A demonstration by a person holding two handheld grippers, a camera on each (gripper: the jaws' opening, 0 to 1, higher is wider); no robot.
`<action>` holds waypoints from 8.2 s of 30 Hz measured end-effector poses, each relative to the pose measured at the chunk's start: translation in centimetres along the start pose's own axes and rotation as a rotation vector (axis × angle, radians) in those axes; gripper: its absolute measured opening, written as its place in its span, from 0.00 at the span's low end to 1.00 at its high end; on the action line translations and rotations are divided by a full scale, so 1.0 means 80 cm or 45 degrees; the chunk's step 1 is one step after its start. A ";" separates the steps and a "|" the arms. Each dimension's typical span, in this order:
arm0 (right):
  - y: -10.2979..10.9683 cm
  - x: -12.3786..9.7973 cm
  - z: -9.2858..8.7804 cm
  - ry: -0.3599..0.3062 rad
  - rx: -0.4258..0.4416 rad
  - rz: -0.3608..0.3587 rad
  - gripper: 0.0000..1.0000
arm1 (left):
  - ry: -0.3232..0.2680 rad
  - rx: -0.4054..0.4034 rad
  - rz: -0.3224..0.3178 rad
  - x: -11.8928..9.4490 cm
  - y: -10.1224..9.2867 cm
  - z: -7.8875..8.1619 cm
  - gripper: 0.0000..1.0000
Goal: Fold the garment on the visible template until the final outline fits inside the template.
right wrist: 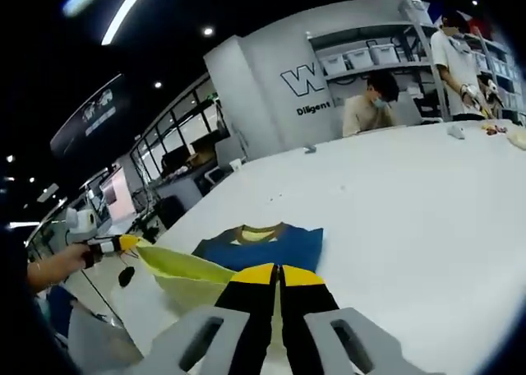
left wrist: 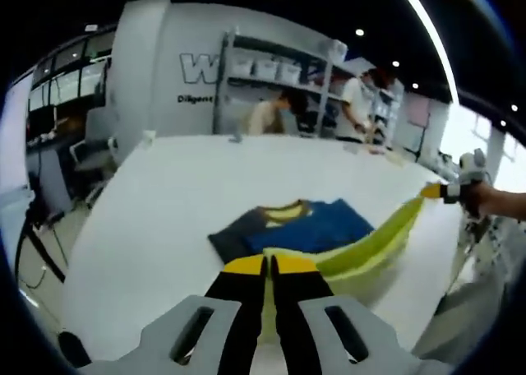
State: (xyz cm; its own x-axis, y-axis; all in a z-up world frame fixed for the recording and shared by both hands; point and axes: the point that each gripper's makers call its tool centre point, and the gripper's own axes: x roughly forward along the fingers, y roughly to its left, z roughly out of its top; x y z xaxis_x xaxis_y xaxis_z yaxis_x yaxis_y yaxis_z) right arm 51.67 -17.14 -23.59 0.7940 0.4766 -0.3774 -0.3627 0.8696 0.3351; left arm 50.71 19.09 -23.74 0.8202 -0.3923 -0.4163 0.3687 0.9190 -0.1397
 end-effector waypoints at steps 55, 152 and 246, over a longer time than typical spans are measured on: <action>-0.117 0.234 -0.027 0.300 -0.200 -0.119 0.04 | 0.242 -0.036 0.080 0.199 0.129 -0.056 0.10; -0.048 0.119 -0.144 0.378 0.079 0.054 0.04 | 0.265 -0.434 -0.043 0.082 0.035 -0.166 0.01; 0.082 -0.060 -0.114 0.070 -0.089 0.111 0.79 | -0.200 -0.030 0.077 -0.098 -0.031 -0.038 0.93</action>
State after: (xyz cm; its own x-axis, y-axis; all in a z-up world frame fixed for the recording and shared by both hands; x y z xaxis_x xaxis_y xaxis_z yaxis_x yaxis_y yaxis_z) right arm 41.01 -12.56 -27.46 0.7304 0.5558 -0.3970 -0.4643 0.8303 0.3082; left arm 42.06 19.97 -22.88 0.8997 -0.3357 -0.2791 0.3076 0.9411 -0.1406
